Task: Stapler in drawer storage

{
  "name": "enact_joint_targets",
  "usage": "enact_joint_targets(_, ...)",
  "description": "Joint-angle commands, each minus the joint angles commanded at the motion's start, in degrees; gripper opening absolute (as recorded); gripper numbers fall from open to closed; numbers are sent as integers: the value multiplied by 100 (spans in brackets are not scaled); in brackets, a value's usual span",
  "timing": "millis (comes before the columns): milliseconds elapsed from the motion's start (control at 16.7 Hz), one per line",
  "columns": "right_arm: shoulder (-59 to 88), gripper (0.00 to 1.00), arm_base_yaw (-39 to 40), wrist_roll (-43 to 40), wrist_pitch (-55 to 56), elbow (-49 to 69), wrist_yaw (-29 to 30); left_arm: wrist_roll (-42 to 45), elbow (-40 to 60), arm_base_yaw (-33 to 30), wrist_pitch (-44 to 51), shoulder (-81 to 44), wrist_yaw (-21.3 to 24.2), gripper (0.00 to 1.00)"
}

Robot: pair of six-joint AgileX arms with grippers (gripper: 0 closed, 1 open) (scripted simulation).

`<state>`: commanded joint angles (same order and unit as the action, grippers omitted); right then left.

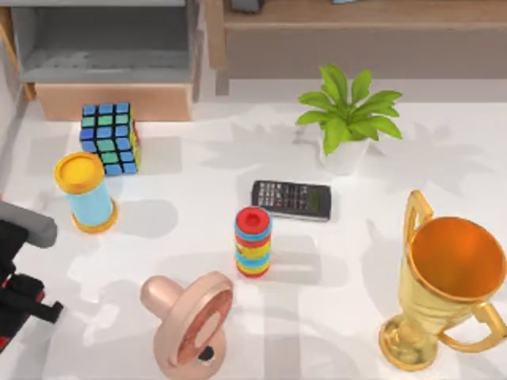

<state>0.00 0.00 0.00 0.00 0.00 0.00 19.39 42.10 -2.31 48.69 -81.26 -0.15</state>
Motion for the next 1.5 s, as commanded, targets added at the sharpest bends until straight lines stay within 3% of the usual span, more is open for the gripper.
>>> enact_joint_targets(240, 0, 100, 0, 0, 0, 0, 0, 5, 1022, 258, -248, -98, -5, 0)
enact_joint_targets(480, 0, 100, 0, 0, 0, 0, 0, -7, 2721, 741, -574, -492, -68, 0)
enact_joint_targets(960, 0, 100, 0, 0, 0, 0, 0, 11, 6067, 1718, -634, -2238, -206, 0)
enact_joint_targets(1200, 0, 100, 0, 0, 0, 0, 0, 84, 6867, 1982, -217, -3355, -144, 0)
enact_joint_targets(1500, 0, 100, 0, 0, 0, 0, 0, 195, 7101, 2139, 452, -4708, 2, 0)
